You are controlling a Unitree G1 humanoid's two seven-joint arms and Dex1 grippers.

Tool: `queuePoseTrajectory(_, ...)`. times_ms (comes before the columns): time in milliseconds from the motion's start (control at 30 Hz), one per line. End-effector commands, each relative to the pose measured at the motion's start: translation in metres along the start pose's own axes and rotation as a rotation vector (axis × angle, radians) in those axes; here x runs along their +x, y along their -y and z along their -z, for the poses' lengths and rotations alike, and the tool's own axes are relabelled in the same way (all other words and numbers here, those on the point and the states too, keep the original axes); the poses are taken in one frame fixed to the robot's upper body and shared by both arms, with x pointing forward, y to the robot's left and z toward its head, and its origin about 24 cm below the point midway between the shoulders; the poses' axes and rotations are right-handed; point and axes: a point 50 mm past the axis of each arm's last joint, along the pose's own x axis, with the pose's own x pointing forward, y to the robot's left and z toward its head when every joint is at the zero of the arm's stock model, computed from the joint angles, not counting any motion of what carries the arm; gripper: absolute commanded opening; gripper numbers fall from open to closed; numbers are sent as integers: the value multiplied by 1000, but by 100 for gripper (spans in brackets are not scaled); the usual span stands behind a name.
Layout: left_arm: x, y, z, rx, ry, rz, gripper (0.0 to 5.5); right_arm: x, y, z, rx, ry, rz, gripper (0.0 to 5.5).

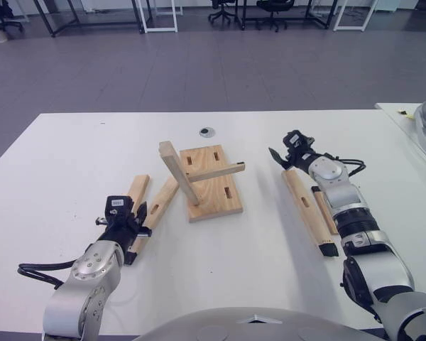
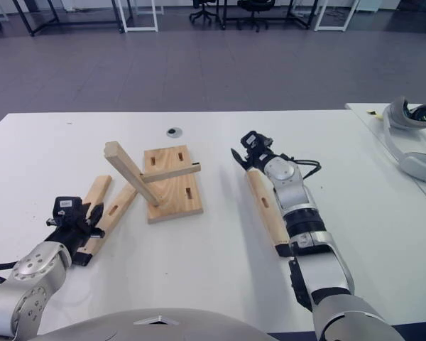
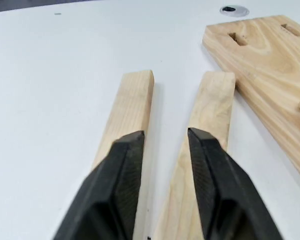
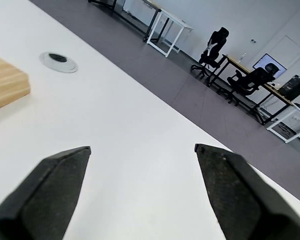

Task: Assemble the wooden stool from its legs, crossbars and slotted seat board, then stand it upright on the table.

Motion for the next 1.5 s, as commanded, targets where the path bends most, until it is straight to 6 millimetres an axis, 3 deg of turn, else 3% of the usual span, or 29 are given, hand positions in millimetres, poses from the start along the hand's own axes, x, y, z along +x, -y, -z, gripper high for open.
queuePoseTrajectory(33, -2, 0, 0, 145, -19, 69, 80, 3, 0, -1, 7, -12, -3, 389)
queuePoseTrajectory(133, -5, -9, 2, 225, -34, 128, 90, 3, -7, 4, -4, -22, -25, 389)
queuePoseTrajectory(267, -9, -22, 8, 250, -80, 166, 154, 3, -10, 8, -9, -37, -39, 389)
queuePoseTrajectory(433, -11, -16, 13, 201, -107, 240, 235, 4, -16, 12, -13, -53, -54, 389)
queuePoseTrajectory(633, -8, -20, 18, 256, -164, 206, 335, 6, -21, 12, -19, -56, -67, 389)
queuePoseTrajectory(1000, -8, -16, 30, 262, -266, 270, 335, 8, -26, 16, -15, -71, -74, 389)
queuePoseTrajectory(1167, -11, -15, 38, 242, -312, 286, 250, 9, -27, 17, -15, -76, -70, 389)
queuePoseTrajectory(1233, -11, -14, 36, 238, -297, 289, 214, 9, -28, 18, -12, -79, -69, 389)
queuePoseTrajectory(1400, -7, -19, 28, 234, -242, 250, 210, 11, -28, 14, 20, -66, -56, 389)
queuePoseTrajectory(1500, 0, -27, -3, 196, -86, 183, 210, 14, -16, 1, 165, -3, -15, 389)
